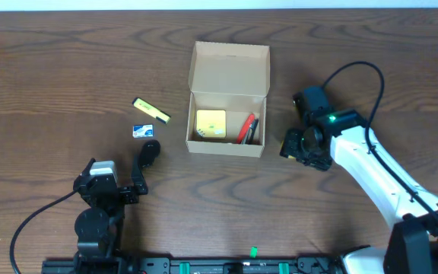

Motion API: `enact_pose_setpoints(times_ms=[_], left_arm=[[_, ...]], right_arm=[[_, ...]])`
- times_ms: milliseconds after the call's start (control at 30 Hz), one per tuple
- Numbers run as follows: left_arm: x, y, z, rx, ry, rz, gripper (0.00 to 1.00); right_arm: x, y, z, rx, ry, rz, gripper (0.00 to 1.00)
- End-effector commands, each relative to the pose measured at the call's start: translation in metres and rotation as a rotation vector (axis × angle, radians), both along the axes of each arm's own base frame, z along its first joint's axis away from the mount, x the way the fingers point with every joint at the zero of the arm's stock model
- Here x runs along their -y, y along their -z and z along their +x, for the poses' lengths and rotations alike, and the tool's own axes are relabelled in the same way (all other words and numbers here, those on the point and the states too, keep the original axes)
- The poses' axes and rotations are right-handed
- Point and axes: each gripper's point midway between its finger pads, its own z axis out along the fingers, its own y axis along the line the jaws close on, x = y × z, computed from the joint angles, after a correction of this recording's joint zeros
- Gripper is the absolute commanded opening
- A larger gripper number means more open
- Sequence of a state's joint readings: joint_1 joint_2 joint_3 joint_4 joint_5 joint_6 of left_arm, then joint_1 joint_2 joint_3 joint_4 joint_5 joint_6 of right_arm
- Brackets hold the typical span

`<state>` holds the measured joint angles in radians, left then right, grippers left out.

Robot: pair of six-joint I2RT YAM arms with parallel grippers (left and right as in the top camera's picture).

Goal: Pack container
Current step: 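Release the stapler and move the right gripper to the tape roll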

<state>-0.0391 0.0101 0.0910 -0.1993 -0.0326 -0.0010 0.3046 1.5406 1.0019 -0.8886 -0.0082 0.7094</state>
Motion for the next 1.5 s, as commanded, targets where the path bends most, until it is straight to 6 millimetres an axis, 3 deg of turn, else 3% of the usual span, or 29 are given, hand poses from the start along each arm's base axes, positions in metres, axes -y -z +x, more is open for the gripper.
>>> enact_pose_setpoints(times_ms=[0,167,233,367,500,1067,1467], left_arm=[[-0.002,0.015,0.000,-0.031,-0.008,-0.005,0.96],[-0.002,0.015,0.000,-0.030,-0.008,-0.005,0.96],[-0.002,0.015,0.000,-0.031,-0.008,-0.005,0.95],[-0.001,0.015,0.000,-0.031,-0.007,-0.005,0.95],[-0.002,0.015,0.000,-0.031,-0.008,-0.005,0.95],[-0.002,0.015,0.000,-0.031,-0.008,-0.005,0.95],[-0.002,0.015,0.000,-0.031,-0.008,-0.005,0.95]], right_arm=[[0.011,0.008,0.004,0.020,0.064,-0.022,0.61],[0.027,0.016,0.009,0.020,0.114,-0.047,0.60],[0.029,0.020,0.016,0.032,0.129,-0.040,0.65],[0.017,0.029,0.036,0.078,0.087,0.023,0.73],[0.004,0.040,0.041,0.060,0.076,0.085,0.80],[-0.014,0.060,0.029,-0.034,0.057,0.173,0.78],[0.004,0.065,0.020,-0.071,0.103,0.075,0.76]])
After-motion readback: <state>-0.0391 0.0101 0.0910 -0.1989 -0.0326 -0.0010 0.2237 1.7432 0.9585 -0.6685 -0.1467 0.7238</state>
